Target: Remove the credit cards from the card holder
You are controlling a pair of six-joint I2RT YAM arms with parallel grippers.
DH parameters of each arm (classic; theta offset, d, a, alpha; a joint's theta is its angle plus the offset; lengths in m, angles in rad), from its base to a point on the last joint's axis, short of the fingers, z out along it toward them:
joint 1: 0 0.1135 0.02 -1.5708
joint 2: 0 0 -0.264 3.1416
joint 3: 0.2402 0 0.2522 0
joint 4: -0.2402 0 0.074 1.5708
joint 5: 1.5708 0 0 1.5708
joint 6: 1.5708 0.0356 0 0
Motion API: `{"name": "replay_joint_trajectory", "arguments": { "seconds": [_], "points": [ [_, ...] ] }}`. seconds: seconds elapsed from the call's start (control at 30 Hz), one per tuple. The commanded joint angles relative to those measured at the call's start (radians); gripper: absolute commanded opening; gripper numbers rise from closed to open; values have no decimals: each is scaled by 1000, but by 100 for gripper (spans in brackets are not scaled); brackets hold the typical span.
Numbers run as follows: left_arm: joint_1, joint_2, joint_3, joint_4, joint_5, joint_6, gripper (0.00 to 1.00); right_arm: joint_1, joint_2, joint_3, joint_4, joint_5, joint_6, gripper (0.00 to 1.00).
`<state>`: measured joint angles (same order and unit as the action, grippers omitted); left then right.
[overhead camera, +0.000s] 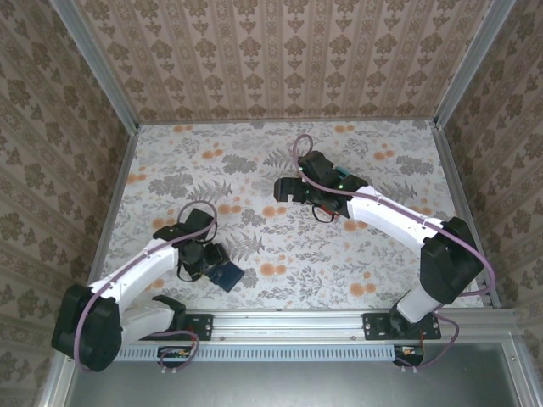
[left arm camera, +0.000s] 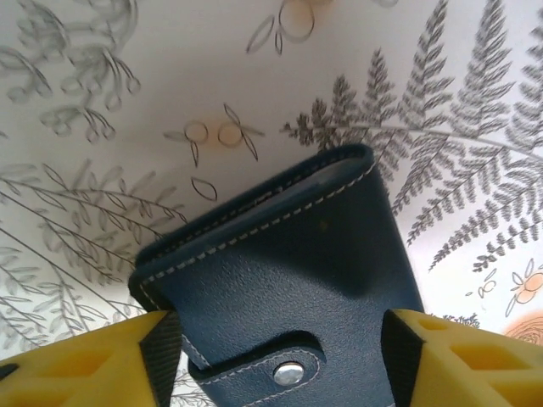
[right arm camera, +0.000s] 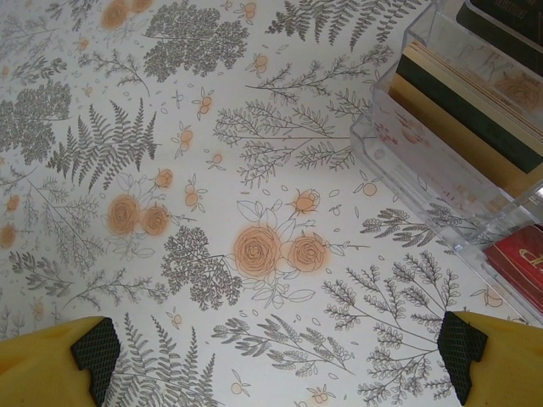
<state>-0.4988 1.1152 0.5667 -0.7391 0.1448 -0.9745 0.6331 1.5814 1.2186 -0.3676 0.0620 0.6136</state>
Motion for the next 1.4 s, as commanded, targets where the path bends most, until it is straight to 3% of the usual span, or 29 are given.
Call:
{"name": "replay_joint_trajectory", "arguments": {
  "seconds": [0.0, 0.17, 0.6, 0.77, 0.87, 0.97, 1.1, 1.37],
  "points": [
    [-23, 38, -10, 62, 28, -51, 61, 2, 11, 18, -12, -1, 17, 100],
    [-56, 152, 25, 141, 47, -53, 55, 2, 13, 16, -19, 11, 11, 99],
    [-122, 463, 247, 397, 110, -55, 53, 2, 41, 31, -61, 24, 27, 100],
    [-90, 502, 316, 380, 164, 32, 54, 0, 20, 7, -110, 92, 57, 100],
    [-34, 482, 333, 353, 219, 108, 58, -1, 9, -26, -102, 46, 60, 99],
    [17, 458, 369, 303, 257, 187, 64, 6, 16, -47, -101, -34, 78, 94],
    [74, 480, 422, 266, 267, 250, 63, 44, 35, -92, -68, -112, 107, 83],
    [101, 512, 460, 271, 221, 254, 60, 170, 185, -18, -136, -151, 82, 59]
  ]
}}
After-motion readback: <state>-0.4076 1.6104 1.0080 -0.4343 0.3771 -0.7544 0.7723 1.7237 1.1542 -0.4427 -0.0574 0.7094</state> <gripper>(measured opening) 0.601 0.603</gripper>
